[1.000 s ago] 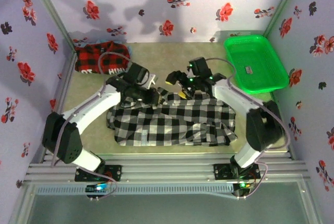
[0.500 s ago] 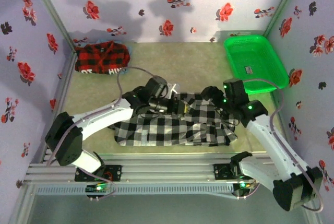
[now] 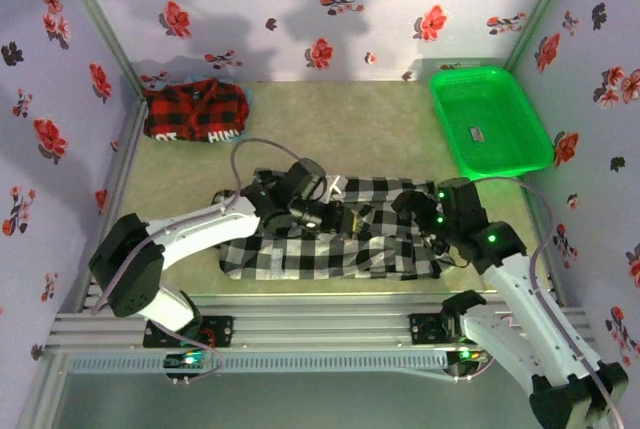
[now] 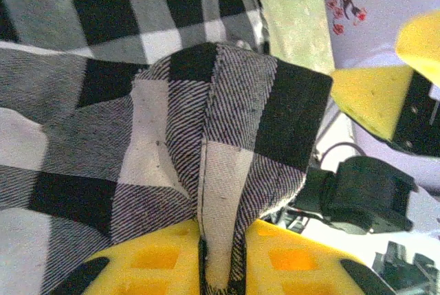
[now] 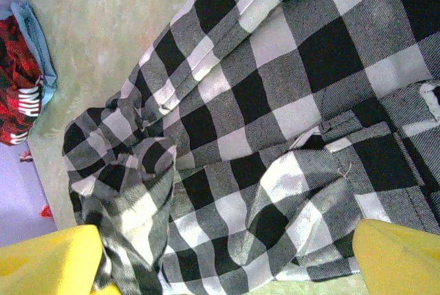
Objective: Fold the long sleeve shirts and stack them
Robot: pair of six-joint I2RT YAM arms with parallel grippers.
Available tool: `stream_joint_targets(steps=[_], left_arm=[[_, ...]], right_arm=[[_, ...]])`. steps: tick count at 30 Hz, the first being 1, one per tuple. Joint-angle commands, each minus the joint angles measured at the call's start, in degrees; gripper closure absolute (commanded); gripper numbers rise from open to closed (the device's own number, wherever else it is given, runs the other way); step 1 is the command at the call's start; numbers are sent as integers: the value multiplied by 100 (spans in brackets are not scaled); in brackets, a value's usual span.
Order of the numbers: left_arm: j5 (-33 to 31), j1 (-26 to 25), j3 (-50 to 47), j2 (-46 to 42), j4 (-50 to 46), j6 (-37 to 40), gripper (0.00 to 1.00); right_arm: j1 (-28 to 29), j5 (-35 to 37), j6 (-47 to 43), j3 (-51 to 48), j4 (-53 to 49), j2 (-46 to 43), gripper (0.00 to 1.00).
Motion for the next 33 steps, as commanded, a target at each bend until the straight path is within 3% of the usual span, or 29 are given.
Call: stream_joint_targets(steps=[1,16,21,33], left_arm=[[-145,320,537,153,-723,773,79],[-532,2808,2632,562,-2339,2205,79],[-473,2985,3038,922,-2668,2573,79],[423,2844,2683,777,-2022,2388,78]], right_arm=[[30,-141,-84,-36,-158,-92,5],[30,-284,-400,77,-349,-27,4],[35,-338,-431,66,-360,2,4],[30,-376,-402,-1,-297,19,4]])
